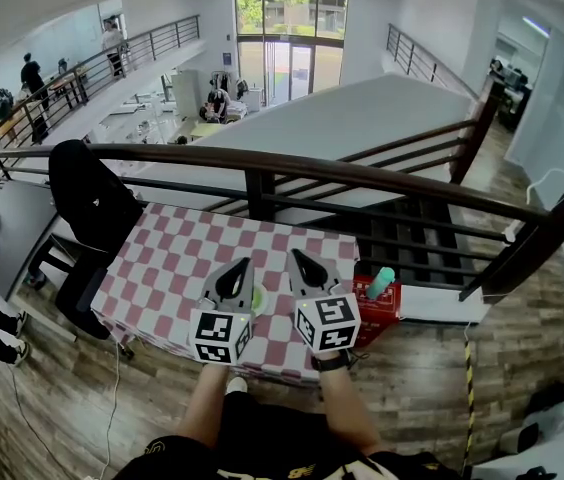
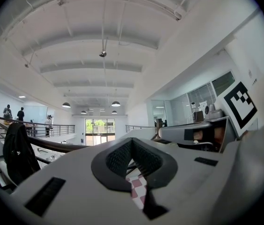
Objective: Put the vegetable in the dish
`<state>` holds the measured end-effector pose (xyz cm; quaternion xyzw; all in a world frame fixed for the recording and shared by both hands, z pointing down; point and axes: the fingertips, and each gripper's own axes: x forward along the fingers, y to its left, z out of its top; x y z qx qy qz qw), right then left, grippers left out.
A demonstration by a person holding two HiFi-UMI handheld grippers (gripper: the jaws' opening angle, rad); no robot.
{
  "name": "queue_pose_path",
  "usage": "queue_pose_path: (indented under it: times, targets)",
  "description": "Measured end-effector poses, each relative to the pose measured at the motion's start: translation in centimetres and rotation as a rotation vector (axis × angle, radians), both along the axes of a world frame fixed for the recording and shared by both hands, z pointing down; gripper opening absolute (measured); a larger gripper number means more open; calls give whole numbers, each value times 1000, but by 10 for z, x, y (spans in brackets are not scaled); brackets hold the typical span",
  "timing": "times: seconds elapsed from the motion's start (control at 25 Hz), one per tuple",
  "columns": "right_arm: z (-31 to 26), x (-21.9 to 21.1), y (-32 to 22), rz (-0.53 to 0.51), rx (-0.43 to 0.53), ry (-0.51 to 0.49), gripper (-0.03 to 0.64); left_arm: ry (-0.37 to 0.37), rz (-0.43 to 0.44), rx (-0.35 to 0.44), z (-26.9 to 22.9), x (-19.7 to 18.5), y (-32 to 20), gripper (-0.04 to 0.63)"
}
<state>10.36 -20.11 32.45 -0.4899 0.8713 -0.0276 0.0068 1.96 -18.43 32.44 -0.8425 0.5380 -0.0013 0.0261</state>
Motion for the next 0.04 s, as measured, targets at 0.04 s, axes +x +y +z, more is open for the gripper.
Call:
queue_pose_path:
  times: [0.04]
  targets:
    - [0,-1,0,-1,-2,1,15,0,-1,1,-1,-1,0,18]
